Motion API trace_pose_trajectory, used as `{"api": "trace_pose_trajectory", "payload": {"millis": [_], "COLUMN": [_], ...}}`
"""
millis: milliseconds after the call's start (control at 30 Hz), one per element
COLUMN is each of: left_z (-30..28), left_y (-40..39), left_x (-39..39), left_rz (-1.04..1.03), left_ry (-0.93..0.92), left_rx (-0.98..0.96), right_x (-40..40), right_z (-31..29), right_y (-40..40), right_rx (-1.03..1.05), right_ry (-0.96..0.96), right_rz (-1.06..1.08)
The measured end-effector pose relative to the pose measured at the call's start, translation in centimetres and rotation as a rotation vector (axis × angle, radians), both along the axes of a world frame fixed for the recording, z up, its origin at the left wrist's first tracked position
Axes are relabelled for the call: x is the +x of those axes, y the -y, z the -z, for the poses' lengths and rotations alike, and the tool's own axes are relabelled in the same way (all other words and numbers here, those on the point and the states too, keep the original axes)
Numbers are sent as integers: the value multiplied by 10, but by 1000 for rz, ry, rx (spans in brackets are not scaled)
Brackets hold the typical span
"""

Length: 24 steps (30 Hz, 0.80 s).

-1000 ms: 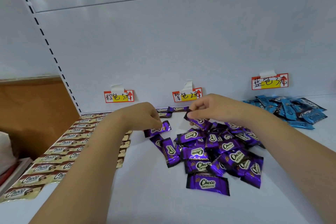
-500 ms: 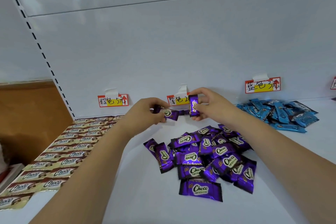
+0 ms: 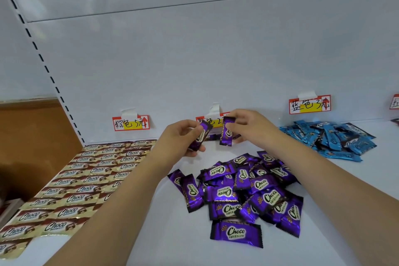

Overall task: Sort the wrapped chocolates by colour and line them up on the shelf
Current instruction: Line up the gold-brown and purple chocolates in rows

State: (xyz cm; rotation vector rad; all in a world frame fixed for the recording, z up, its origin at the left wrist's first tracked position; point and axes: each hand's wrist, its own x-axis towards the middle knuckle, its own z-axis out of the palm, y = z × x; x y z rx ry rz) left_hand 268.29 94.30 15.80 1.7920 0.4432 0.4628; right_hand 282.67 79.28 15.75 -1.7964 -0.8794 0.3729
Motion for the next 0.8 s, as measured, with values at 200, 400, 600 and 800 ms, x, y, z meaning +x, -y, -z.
{"api": "trace_pose_trajectory", "payload": {"millis": [200, 400, 600, 800], "left_z": [3, 5, 7, 7], "left_y": [-2, -8, -5, -5], "left_x": [1, 1, 1, 2], "left_rz": [14, -44, -61, -99], "left_ry": [-128, -89, -62, -47], "left_rx": [278, 282, 249, 183], "right_x": [-4, -26, -3, -3], "right_z": [-3, 0, -5, 1], "right_y": [2, -2, 11, 7], "right_rx": [-187, -463, -398, -486], "right_ry": [656, 676, 592, 530], "right_rz": [76, -97, -89, -223]}}
